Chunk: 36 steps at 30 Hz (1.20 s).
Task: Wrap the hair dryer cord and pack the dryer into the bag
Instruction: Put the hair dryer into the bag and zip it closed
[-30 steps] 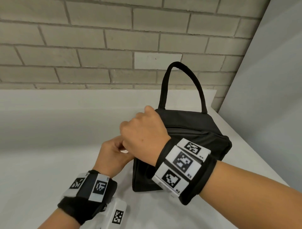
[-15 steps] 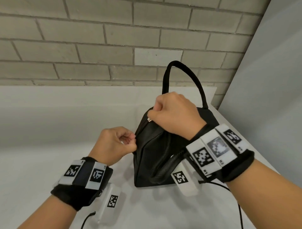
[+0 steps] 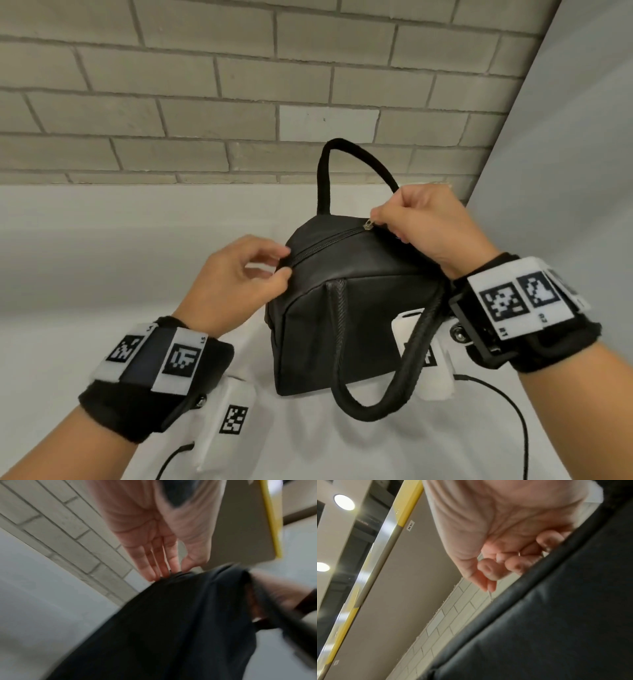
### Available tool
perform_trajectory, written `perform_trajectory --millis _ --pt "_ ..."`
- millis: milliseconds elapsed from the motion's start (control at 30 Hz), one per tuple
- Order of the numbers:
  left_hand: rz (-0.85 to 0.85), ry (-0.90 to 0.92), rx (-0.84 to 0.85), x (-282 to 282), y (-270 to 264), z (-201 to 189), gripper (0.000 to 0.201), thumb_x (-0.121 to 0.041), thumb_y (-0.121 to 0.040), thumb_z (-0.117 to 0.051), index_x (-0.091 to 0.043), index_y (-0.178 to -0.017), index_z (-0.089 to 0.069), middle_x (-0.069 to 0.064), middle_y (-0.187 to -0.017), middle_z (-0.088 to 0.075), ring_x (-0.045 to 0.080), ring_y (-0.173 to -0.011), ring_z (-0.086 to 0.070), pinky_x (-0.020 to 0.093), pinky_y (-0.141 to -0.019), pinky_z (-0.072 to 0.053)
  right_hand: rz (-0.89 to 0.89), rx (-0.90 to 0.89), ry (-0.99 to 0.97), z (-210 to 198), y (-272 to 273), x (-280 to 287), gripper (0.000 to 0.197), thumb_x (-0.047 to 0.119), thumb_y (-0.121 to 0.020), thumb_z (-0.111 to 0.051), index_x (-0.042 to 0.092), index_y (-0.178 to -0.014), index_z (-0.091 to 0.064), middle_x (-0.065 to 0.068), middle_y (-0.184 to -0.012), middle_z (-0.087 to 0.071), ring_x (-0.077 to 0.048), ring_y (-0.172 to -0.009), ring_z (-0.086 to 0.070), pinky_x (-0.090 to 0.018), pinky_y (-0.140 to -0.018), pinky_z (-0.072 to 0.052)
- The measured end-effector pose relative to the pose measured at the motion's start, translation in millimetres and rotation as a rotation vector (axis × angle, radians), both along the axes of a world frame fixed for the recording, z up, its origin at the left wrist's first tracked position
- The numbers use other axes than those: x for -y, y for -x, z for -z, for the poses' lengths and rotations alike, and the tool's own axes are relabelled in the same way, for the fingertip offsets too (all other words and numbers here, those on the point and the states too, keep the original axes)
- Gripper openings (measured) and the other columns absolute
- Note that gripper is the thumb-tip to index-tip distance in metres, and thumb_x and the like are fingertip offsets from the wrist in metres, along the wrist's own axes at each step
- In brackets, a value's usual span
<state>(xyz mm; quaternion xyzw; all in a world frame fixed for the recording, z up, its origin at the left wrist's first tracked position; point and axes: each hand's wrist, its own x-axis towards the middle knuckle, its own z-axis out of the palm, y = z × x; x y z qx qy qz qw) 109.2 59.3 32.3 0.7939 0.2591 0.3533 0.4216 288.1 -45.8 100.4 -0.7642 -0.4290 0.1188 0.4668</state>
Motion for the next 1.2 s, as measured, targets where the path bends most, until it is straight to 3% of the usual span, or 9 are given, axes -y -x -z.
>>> perform_trajectory --millis 67,133,267,367,533,667,800,1000,1200 --pt "0.034 -0.129 0.002 10.2 -16.6 -22.3 0.023 -0.024 -0.074 -0.069 -0.029 -0.096 -0.064 -0.013 -0.098 -0.058 0.001 -0.089 -0.057 0.006 -0.077 -0.046 0.001 0.016 -0.037 2.0 0.9 -2.2 0.03 0.014 -0.078 -0.062 0.018 -0.051 -0.05 0.008 -0.043 -0.046 0.003 -0.036 -0.042 -0.008 -0.048 -0.042" --pt "0.069 -0.307 -0.123 15.2 -37.1 -37.3 0.034 -0.03 -0.075 -0.067 -0.02 -0.108 -0.063 -0.007 -0.103 -0.057 0.006 -0.092 -0.055 0.013 -0.081 -0.044 0.013 0.06 -0.076 6.7 1.4 -3.2 0.03 0.015 -0.078 -0.061 0.02 -0.052 -0.05 0.009 -0.045 -0.048 0.001 -0.044 -0.046 -0.02 -0.059 -0.047" --pt "0.101 -0.445 -0.255 14.9 -61.2 -50.5 0.025 -0.025 -0.077 -0.067 -0.011 -0.098 -0.069 0.007 -0.097 -0.067 0.011 -0.078 -0.053 0.024 -0.076 -0.042 0.032 0.183 -0.11 12.0 2.6 2.0 0.025 0.019 -0.076 -0.06 0.024 -0.053 -0.05 0.007 -0.054 -0.051 -0.013 -0.058 -0.049 -0.04 -0.068 -0.048" --pt "0.089 -0.482 -0.308 13.0 -65.8 -55.0 0.015 -0.02 -0.078 -0.066 -0.011 -0.089 -0.072 0.003 -0.085 -0.068 0.008 -0.074 -0.052 0.019 -0.073 -0.038 0.022 0.295 -0.11 14.8 3.7 4.2 0.028 0.02 -0.076 -0.059 0.027 -0.052 -0.046 0.011 -0.051 -0.048 -0.008 -0.054 -0.046 -0.032 -0.061 -0.043" --pt "0.088 -0.537 -0.422 18.8 -67.9 -60.9 0.013 -0.016 -0.076 -0.062 -0.008 -0.083 -0.07 0.009 -0.082 -0.069 0.02 -0.078 -0.062 0.032 -0.077 -0.051 0.035 0.33 -0.076 12.9 3.9 2.4 0.023 0.02 -0.073 -0.058 0.024 -0.053 -0.047 0.011 -0.052 -0.048 -0.014 -0.059 -0.05 -0.031 -0.062 -0.044" --pt "0.128 -0.559 -0.495 18.6 -71.1 -68.9 0.014 -0.014 -0.077 -0.061 -0.006 -0.085 -0.068 0.011 -0.084 -0.069 0.019 -0.075 -0.06 0.028 -0.073 -0.048 0.051 0.159 -0.039 8.5 -8.2 0.1 0.025 0.017 -0.071 -0.059 0.02 -0.05 -0.046 0.008 -0.052 -0.049 -0.012 -0.057 -0.048 -0.03 -0.063 -0.044" --pt "0.125 -0.54 -0.537 12.8 -69.0 -71.6 0.014 -0.013 -0.076 -0.062 -0.006 -0.085 -0.07 0.007 -0.078 -0.068 0.015 -0.072 -0.058 0.023 -0.069 -0.044 0.104 -0.049 -0.065 10.5 -39.8 8.8 0.029 0.011 -0.074 -0.059 0.013 -0.049 -0.044 0.002 -0.042 -0.043 -0.005 -0.04 -0.04 -0.01 -0.043 -0.037" --pt "0.099 -0.491 -0.552 7.7 -65.7 -67.7 0.009 -0.014 -0.076 -0.063 -0.009 -0.082 -0.069 0.001 -0.071 -0.064 0.005 -0.063 -0.055 0.008 -0.059 -0.038 0.196 -0.279 -0.018 38.0 -86.0 33.3 0.023 0.011 -0.077 -0.058 0.012 -0.054 -0.053 0.01 -0.029 -0.042 -0.006 -0.032 -0.038 -0.013 -0.038 -0.031" --pt "0.143 -0.559 -0.417 37.9 -68.9 -66.8 0.025 -0.031 -0.076 -0.062 -0.018 -0.097 -0.064 -0.005 -0.092 -0.058 0.011 -0.084 -0.055 0.026 -0.082 -0.047 0.156 -0.421 -0.085 44.3 -88.8 32.2 0.02 0.013 -0.078 -0.058 0.015 -0.059 -0.056 0.01 -0.029 -0.04 -0.01 -0.042 -0.039 -0.021 -0.046 -0.027"
